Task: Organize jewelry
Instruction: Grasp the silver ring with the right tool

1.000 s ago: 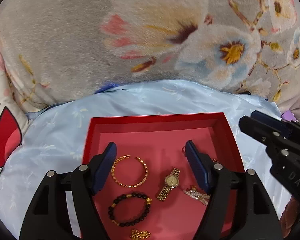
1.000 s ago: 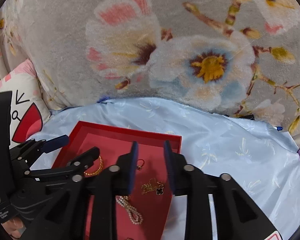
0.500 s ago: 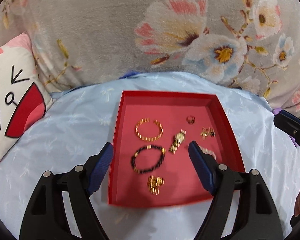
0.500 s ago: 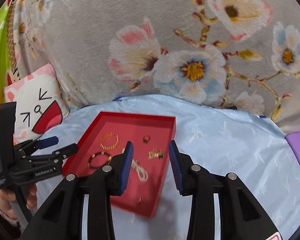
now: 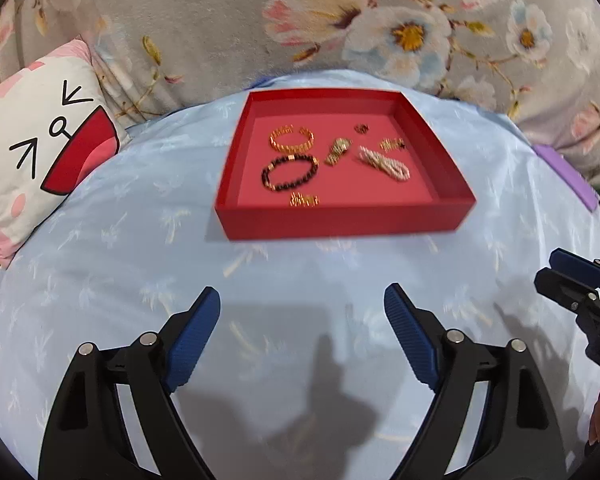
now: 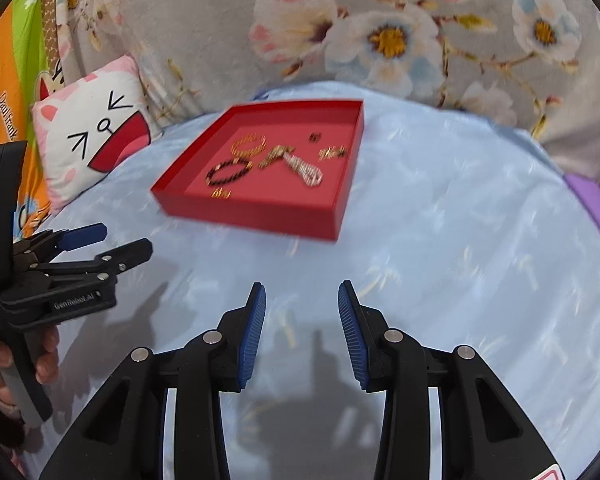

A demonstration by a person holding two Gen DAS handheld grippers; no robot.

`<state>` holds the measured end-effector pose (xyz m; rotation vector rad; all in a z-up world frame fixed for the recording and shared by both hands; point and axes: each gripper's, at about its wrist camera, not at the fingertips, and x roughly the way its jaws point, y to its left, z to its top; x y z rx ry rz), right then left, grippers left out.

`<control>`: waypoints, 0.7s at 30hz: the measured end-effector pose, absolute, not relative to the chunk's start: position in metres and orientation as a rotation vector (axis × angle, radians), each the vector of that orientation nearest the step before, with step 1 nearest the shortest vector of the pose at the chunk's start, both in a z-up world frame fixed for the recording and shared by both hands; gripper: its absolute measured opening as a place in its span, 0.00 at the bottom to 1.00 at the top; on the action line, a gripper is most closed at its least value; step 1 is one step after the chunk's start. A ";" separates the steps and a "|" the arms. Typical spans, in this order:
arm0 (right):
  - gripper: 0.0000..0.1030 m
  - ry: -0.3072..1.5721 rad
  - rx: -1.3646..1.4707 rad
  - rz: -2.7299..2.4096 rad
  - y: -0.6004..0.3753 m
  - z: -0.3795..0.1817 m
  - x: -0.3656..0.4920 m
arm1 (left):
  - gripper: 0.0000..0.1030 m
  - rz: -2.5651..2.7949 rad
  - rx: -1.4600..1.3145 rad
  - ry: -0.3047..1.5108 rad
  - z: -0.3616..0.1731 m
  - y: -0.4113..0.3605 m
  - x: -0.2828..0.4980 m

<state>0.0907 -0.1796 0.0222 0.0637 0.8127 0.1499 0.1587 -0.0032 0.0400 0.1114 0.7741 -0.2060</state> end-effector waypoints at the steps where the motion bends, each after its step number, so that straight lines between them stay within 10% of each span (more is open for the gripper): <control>1: 0.37 0.821 0.075 0.159 -0.177 0.017 0.085 | 0.83 -0.204 0.115 0.780 0.035 -0.005 0.151; 21: 0.24 0.926 0.035 0.236 -0.134 -0.023 0.059 | 0.83 -0.140 -0.052 0.852 -0.004 0.026 0.120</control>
